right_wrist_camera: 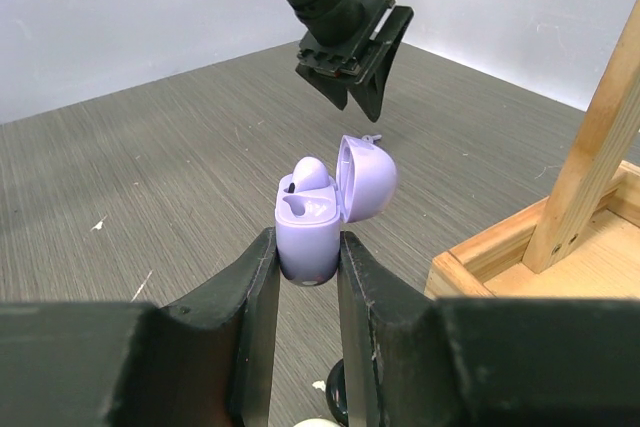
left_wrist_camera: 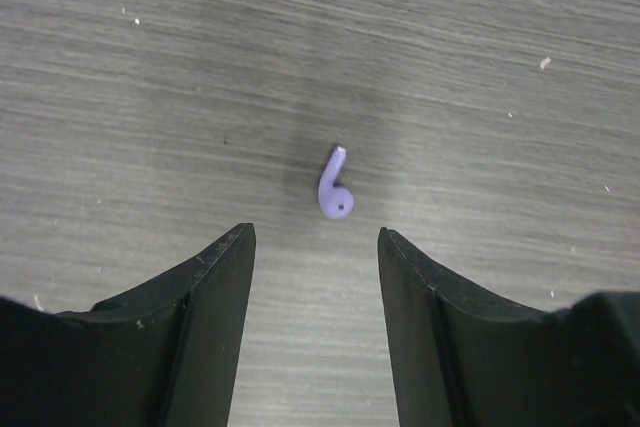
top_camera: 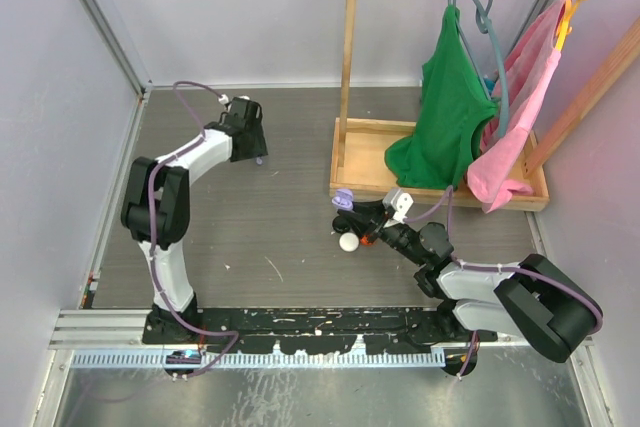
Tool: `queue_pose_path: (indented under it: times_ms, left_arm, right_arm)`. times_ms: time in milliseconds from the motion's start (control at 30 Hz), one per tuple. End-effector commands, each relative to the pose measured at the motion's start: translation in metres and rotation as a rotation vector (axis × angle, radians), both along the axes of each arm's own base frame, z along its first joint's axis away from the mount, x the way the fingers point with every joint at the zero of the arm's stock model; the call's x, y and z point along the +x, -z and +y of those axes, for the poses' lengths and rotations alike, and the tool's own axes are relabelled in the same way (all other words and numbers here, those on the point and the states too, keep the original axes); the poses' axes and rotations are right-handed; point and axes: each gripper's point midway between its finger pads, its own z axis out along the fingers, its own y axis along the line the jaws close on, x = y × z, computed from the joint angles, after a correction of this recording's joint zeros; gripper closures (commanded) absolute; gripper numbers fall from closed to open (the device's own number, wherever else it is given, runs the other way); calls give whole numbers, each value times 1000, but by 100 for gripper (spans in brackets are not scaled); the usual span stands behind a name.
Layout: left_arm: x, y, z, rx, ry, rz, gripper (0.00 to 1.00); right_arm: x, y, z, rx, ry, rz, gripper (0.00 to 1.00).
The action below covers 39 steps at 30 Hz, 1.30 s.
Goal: Insert the wireless bluetooth earbuds into the charging case
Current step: Move the earbud to the center of the board.
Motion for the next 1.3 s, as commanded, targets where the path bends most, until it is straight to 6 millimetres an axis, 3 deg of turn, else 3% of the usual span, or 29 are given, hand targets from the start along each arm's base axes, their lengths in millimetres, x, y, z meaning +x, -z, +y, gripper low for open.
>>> queue_pose_path:
  times_ms: [0, 367, 667, 967, 1267]
  left_arm:
    - [13, 4, -2, -6, 33, 47, 48]
    - [26, 34, -7, 14, 66, 131, 59]
    - [14, 44, -8, 15, 95, 200, 74]
    - [-25, 39, -17, -9, 177, 250, 84]
    - [-93, 30, -49, 33, 356, 294, 85]
  right_arm:
    - [2, -19, -1, 34, 15, -65, 94]
    - [2, -19, -1, 32, 15, -61, 94]
    - [2, -20, -1, 33, 13, -64, 94]
    - [1, -21, -1, 36, 14, -64, 94]
    - [2, -21, -3, 35, 27, -67, 94]
